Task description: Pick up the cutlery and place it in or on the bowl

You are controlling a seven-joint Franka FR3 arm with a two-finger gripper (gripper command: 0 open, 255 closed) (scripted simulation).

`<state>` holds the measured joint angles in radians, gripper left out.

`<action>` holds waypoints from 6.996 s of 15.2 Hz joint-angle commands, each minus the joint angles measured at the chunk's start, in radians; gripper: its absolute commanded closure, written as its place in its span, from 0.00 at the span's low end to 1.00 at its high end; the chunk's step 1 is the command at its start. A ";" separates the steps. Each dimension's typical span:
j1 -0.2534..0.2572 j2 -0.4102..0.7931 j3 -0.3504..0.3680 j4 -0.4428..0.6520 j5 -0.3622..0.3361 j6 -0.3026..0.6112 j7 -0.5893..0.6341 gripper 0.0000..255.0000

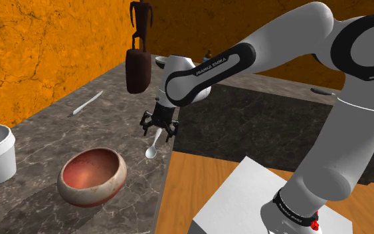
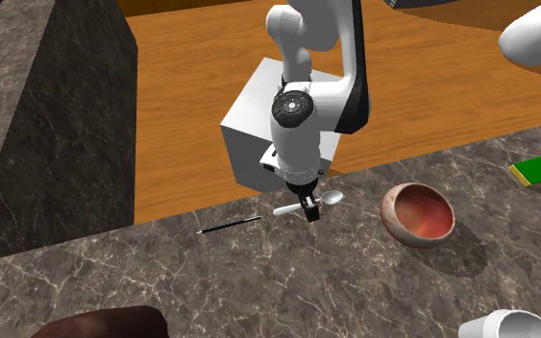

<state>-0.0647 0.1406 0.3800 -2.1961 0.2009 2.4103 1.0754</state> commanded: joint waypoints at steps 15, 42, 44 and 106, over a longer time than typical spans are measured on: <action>-0.001 -0.008 0.000 0.004 0.002 -0.012 0.000 1.00; -0.018 -0.174 -0.008 0.198 0.024 -0.363 0.029 1.00; -0.019 -0.180 -0.009 0.218 0.024 -0.389 0.032 1.00; 0.243 0.069 0.195 0.454 -0.182 -0.329 0.561 0.00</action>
<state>0.1781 0.2099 0.5753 -1.7425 0.0193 2.0815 1.6361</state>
